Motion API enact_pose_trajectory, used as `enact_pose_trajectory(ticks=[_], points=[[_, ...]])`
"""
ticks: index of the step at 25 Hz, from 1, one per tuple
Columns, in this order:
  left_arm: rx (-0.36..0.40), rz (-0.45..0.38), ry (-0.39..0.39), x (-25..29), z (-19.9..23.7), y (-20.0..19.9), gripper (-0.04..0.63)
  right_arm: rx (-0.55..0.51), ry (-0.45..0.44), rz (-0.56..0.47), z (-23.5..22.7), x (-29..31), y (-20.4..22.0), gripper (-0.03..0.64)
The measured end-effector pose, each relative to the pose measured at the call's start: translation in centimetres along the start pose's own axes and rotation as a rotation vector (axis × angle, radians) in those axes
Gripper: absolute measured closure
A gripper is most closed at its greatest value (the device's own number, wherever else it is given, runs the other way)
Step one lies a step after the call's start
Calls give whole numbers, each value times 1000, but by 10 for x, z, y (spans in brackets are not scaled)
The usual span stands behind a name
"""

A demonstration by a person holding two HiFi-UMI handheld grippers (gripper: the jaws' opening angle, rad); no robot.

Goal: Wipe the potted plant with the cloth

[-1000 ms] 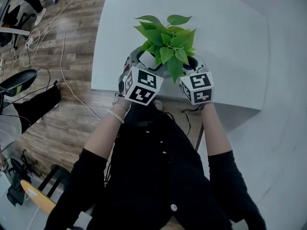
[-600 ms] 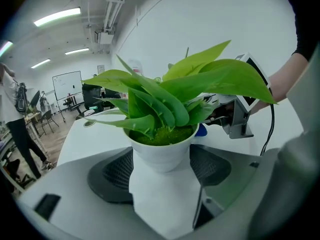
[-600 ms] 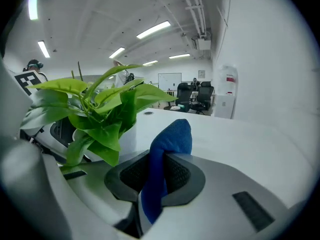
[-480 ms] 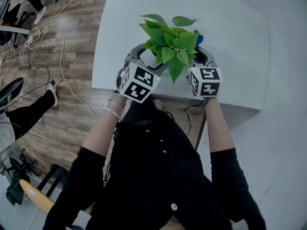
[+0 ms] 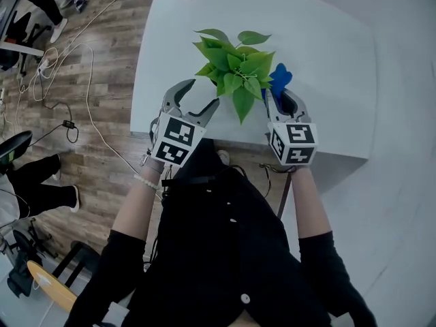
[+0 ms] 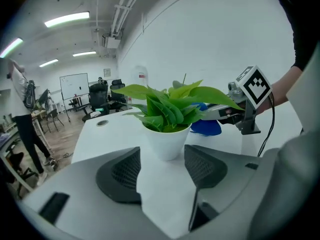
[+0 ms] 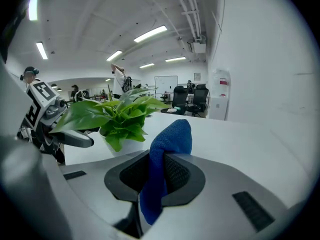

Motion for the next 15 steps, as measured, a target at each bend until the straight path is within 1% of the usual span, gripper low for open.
enact_pose_trajectory(ticks=[2,4,6,10,15], points=[[-10,-12,-66,-8,3,3,398,-12,2,-17,2,-8,0,532],[-5,-44,-122,-22,7,-6,474,-22,5,-38,5,-18,-2,532],[2,-86,-155,-40,10,-20,544,-36,11,-57,8,-32,-7,532],[-4,-118,-176,-63,5,-36,575,-44,18,-100,10,-56,-15,532],[70,-175,-161,-88,-15,-57,580,-45,36,-147,12,-83,-21,532]])
Point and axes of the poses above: the fingertips, and each gripper's own axes: x forward along the fingers, z to its left, y out of its underside, the point moved 6 cm from there along -x, backward along the fingers, and after that the axes turned 13 degrees about z, right-handed, at the moved point
